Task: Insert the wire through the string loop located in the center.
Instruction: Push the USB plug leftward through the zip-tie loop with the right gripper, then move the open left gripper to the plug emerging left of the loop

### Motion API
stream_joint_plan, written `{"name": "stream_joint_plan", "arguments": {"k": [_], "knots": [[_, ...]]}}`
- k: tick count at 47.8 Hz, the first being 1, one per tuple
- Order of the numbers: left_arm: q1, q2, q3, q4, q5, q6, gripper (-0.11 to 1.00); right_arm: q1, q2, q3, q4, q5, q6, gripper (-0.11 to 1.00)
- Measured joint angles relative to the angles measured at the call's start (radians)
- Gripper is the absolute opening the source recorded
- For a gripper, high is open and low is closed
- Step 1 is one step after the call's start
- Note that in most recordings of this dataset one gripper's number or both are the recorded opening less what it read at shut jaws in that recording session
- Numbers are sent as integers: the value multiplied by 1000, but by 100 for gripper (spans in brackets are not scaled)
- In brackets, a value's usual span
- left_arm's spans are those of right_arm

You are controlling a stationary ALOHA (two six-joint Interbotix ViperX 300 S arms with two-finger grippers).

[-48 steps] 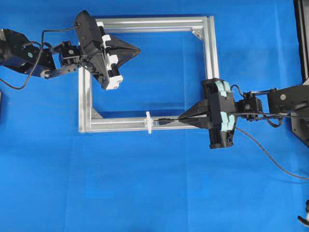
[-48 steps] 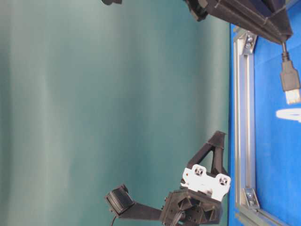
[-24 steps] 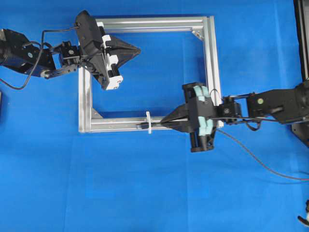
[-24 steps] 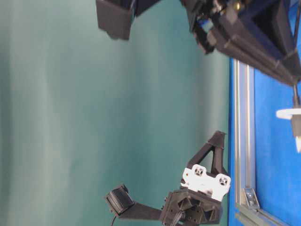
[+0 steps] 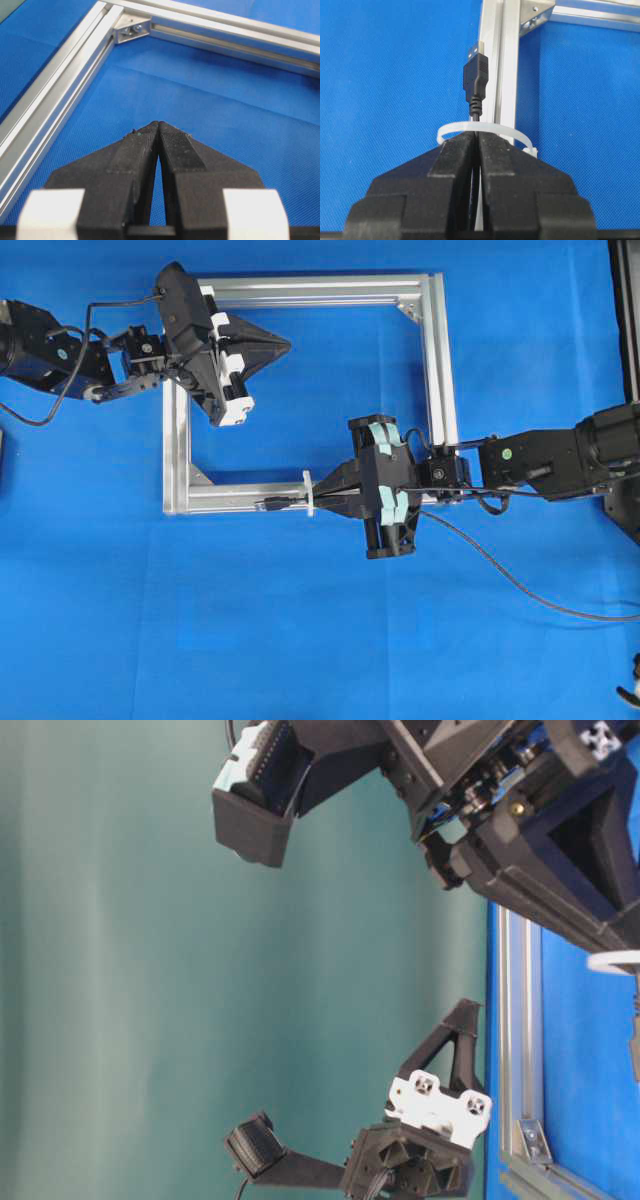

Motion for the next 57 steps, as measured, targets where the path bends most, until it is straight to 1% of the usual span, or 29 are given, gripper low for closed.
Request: {"name": "stream_joint_plan", "arguments": {"k": [10, 16, 25, 36, 43, 49, 57], "knots": [[-3, -3, 5, 0, 2, -11, 0, 0, 0, 0, 0, 0, 0, -2], [-29, -18, 14, 0, 2, -11, 0, 0, 2, 0, 2, 0, 0, -2], [-114, -43, 35, 0, 2, -14, 0, 0, 0, 0, 0, 0, 0, -2], [-259, -69, 57, 0, 2, -14, 0, 0, 0, 0, 2, 0, 0, -2], [-334, -80, 66, 0, 2, -14, 0, 0, 0, 2, 0, 0, 0, -2], [-365, -86, 71, 0, 3, -14, 0, 0, 0, 0, 2, 0, 0, -2], [-367, -87, 71, 0, 6, -14, 0, 0, 0, 0, 0, 0, 0, -2]]}}
